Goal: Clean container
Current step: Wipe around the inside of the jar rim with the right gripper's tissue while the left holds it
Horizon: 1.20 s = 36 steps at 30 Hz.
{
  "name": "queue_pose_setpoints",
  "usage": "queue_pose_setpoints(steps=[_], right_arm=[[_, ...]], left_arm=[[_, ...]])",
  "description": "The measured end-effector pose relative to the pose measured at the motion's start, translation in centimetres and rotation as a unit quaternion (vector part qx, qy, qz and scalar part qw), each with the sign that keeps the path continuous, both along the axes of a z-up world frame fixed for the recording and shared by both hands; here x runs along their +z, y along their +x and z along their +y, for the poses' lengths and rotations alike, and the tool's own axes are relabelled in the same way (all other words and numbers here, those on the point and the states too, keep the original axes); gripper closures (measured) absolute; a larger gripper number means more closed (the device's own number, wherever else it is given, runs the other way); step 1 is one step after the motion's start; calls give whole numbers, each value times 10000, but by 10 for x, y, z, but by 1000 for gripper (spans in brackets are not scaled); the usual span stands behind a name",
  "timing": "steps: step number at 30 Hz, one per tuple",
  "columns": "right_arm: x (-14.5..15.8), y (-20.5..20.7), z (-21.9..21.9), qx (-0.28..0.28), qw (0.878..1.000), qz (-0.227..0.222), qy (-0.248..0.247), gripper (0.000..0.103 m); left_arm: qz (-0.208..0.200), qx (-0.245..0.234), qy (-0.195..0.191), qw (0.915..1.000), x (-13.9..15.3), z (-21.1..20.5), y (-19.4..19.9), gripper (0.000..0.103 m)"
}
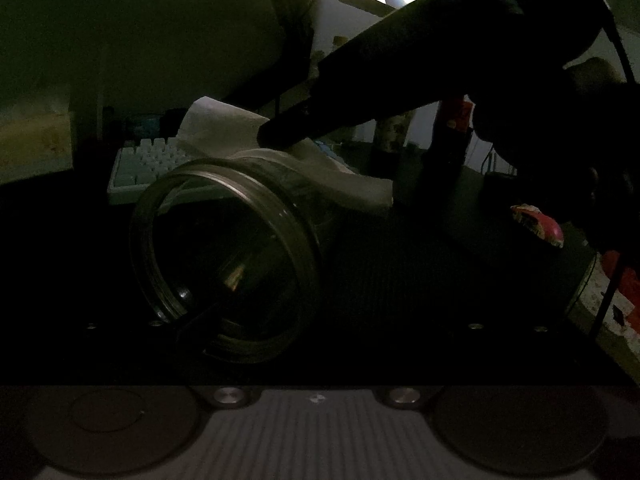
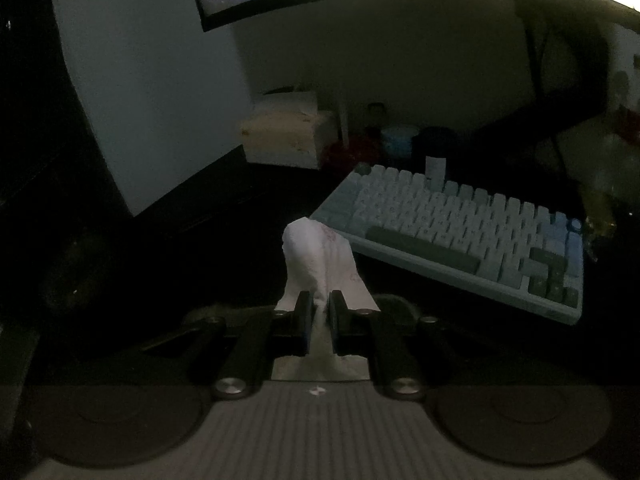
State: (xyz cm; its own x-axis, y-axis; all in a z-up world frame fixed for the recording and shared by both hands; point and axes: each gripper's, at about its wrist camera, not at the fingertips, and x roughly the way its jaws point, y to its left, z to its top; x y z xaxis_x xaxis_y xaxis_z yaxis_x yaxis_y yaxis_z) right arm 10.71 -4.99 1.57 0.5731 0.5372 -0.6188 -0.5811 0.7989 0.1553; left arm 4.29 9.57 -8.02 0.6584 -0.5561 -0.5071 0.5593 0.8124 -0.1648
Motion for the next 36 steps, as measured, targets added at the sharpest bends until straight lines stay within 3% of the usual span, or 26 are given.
queue_pose_setpoints(steps=[36], right_arm=[[0, -7, 4, 45, 10000, -23, 4, 91]], left_arm=[[-30, -24, 11, 10000, 4, -3, -16, 0]])
